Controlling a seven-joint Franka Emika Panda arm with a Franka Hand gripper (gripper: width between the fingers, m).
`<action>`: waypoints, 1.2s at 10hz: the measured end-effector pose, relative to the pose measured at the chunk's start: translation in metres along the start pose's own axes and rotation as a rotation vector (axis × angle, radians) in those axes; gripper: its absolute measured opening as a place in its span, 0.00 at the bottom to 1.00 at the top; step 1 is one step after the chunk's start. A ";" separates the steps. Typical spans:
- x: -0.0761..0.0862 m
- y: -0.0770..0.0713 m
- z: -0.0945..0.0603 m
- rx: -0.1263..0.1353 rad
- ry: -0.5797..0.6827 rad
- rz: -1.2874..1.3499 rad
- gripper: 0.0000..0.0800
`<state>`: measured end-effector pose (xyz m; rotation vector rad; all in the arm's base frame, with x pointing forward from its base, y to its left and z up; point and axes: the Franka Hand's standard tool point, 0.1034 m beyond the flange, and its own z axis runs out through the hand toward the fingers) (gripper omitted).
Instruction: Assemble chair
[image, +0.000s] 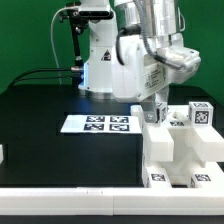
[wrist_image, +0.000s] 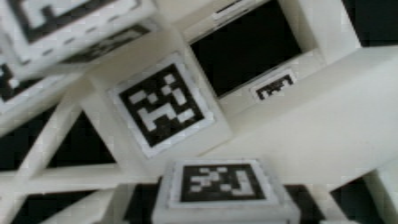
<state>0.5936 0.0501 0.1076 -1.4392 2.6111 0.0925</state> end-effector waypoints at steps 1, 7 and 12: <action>0.000 0.000 0.000 0.000 0.001 -0.016 0.33; -0.001 -0.001 -0.001 0.002 0.000 -0.659 0.80; 0.002 -0.004 -0.003 -0.020 0.024 -1.262 0.81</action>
Offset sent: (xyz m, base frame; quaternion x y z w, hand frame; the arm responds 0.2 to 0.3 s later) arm -0.0042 0.0048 0.0079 -0.0248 -0.0317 -0.2420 0.9694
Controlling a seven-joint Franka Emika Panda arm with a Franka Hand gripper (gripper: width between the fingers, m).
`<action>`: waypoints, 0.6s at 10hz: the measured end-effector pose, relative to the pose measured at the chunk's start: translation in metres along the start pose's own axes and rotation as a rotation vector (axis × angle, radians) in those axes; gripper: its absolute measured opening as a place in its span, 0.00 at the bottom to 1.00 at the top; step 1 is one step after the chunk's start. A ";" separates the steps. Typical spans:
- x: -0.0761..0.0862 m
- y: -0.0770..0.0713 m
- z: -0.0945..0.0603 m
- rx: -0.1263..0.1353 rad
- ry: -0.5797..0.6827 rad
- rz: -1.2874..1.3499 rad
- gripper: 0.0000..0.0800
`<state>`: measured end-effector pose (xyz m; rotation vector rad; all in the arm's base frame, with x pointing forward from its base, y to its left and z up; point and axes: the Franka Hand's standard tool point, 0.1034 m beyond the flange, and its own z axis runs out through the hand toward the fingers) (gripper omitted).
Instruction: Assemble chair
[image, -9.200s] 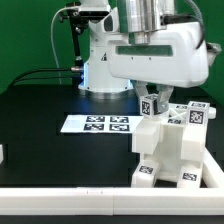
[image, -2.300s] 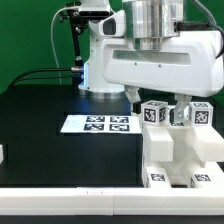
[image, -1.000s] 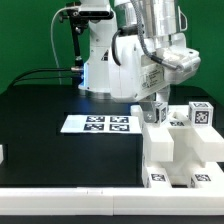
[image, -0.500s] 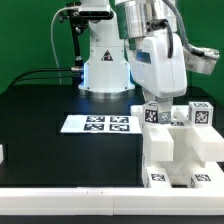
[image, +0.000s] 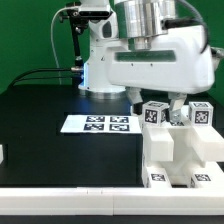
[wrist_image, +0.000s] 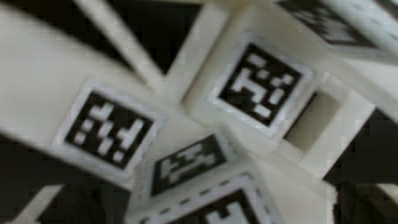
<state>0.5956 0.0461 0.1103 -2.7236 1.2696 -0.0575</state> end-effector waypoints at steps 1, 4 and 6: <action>0.000 0.000 0.000 0.001 0.000 0.007 0.79; -0.001 0.002 0.001 -0.004 -0.004 0.028 0.40; 0.000 0.003 0.002 -0.005 -0.005 0.174 0.33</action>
Offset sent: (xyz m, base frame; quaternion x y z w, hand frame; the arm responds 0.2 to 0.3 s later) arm 0.0000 0.0000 0.0000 0.0000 0.0000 0.0000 1.0000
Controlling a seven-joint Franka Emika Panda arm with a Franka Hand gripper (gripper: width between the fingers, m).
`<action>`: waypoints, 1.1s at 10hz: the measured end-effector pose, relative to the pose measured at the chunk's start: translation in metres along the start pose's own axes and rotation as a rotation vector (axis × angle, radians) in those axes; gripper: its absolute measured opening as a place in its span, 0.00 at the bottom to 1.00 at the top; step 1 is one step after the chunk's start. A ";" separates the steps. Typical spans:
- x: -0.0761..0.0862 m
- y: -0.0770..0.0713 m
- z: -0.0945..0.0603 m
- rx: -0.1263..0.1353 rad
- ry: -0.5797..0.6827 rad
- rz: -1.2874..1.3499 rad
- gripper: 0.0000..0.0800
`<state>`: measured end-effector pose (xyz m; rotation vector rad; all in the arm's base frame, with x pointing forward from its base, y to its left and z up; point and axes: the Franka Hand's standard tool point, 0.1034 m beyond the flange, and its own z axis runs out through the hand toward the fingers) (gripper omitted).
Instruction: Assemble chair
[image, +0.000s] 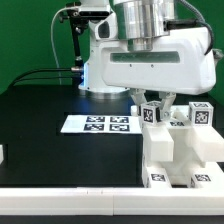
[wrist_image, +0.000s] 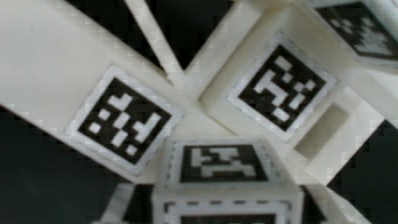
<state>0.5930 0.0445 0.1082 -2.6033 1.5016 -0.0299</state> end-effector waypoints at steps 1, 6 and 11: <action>0.000 0.000 0.000 -0.002 -0.001 0.150 0.33; -0.001 0.002 0.001 -0.002 -0.021 0.816 0.33; 0.000 -0.001 -0.001 0.001 -0.017 0.512 0.74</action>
Offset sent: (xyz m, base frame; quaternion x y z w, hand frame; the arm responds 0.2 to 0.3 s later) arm 0.0070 0.0046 -0.0020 -0.0143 -0.0175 0.4481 0.8937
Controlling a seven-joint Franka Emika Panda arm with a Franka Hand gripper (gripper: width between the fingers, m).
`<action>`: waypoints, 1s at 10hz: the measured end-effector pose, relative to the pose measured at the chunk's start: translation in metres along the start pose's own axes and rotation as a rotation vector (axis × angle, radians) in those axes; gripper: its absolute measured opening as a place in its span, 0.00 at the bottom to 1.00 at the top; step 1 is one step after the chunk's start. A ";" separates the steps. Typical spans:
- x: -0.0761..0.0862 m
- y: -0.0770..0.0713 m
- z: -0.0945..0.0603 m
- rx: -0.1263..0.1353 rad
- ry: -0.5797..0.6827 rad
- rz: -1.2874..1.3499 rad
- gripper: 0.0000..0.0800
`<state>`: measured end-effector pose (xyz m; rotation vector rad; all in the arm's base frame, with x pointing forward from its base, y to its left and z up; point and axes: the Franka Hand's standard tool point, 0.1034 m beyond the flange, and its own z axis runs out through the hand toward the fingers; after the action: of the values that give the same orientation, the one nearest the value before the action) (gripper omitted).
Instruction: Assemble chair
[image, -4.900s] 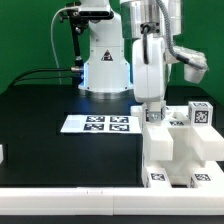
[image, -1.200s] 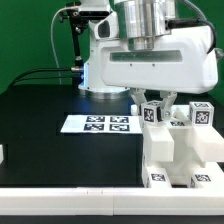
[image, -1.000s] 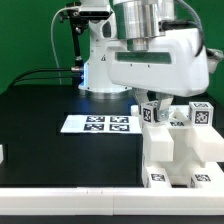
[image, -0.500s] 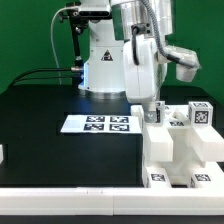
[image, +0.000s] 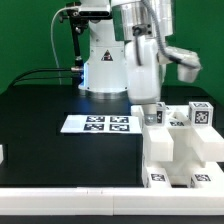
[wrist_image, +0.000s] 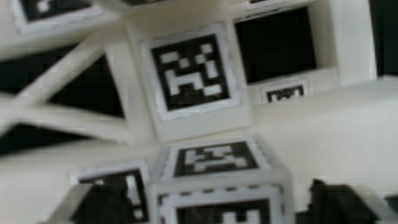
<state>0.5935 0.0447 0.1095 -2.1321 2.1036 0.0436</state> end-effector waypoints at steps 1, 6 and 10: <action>-0.002 0.000 -0.001 0.002 -0.002 -0.153 0.74; -0.002 0.000 -0.002 -0.015 0.027 -0.677 0.81; 0.001 0.003 -0.004 -0.067 0.019 -1.253 0.81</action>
Offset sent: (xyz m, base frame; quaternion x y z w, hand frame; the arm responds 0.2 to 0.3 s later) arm 0.0000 0.0000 0.0000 0.0000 0.0000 -0.1938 0.9810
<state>0.5899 0.0436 0.1131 -3.0279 0.4625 -0.0481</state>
